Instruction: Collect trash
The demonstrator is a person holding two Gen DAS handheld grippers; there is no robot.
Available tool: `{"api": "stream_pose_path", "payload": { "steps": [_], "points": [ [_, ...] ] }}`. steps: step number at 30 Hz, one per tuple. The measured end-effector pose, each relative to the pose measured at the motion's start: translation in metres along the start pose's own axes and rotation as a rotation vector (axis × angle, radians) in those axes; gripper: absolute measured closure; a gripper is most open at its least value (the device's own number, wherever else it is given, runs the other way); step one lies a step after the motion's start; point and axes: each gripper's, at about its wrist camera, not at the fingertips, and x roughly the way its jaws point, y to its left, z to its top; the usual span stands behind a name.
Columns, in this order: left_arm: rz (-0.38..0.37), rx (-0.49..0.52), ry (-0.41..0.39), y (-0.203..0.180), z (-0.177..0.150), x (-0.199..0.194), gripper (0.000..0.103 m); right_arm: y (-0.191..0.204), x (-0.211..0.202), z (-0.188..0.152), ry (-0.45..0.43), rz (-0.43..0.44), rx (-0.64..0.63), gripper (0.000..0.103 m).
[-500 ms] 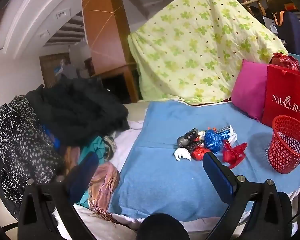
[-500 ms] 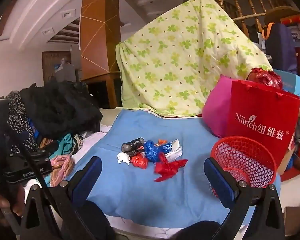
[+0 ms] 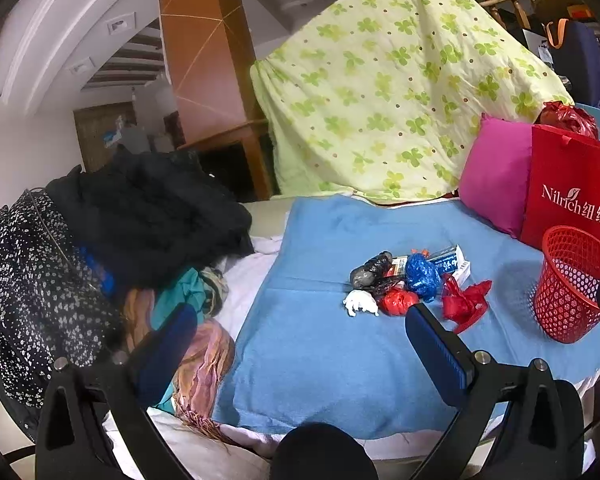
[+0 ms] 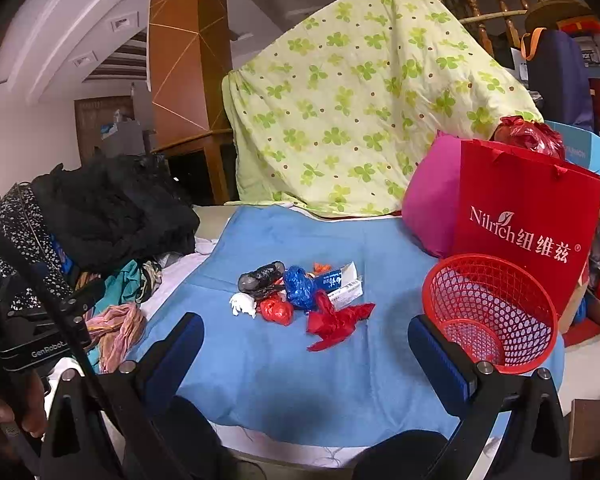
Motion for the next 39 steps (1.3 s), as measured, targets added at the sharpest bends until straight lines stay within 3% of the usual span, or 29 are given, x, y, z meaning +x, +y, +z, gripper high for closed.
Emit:
{"api": "stream_pose_path", "payload": {
  "steps": [39],
  "points": [
    [-0.039, 0.013, 0.068, -0.006, -0.021, 0.032, 0.0, -0.004, 0.013, -0.006, 0.075, 0.011, 0.035, 0.0]
  ]
}}
